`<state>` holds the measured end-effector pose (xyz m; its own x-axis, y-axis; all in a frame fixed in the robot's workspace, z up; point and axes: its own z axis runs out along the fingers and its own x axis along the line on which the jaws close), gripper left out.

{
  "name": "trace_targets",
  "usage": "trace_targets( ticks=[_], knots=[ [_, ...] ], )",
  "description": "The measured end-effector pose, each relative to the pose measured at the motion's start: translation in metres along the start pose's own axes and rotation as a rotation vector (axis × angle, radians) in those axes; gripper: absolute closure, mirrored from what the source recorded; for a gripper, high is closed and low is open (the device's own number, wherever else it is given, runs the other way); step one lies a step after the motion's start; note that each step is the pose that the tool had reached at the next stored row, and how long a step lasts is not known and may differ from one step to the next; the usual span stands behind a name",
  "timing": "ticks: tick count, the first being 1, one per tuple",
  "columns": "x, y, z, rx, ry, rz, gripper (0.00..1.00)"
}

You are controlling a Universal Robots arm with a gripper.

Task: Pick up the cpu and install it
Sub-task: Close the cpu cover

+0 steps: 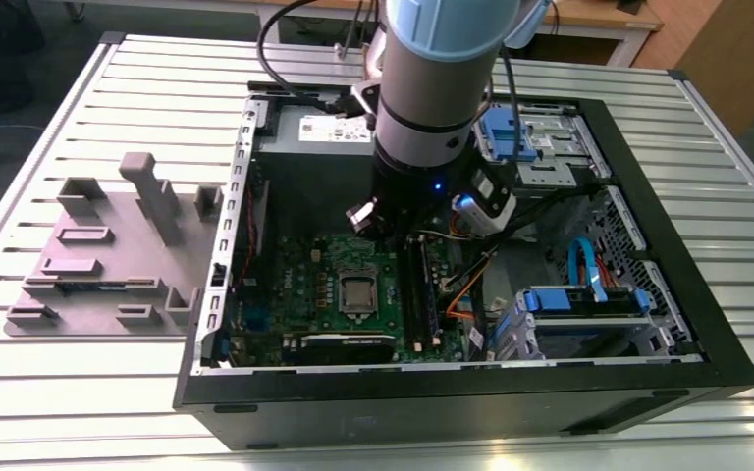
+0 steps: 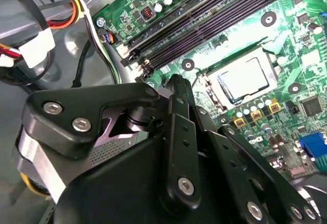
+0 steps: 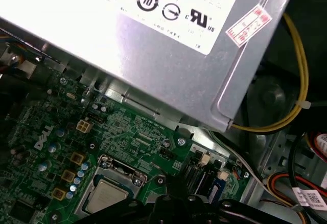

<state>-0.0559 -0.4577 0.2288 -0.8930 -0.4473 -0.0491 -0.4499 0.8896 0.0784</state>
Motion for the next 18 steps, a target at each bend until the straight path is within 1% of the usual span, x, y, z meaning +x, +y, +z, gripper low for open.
trace_targets(
  ticks=[4,18],
  knots=[
    [-0.0001,0.0001,-0.0021,-0.0002,-0.0002,0.0,0.89],
    [0.0004,-0.0001,-0.0023,-0.0011,-0.0007,0.0,0.89]
  ],
)
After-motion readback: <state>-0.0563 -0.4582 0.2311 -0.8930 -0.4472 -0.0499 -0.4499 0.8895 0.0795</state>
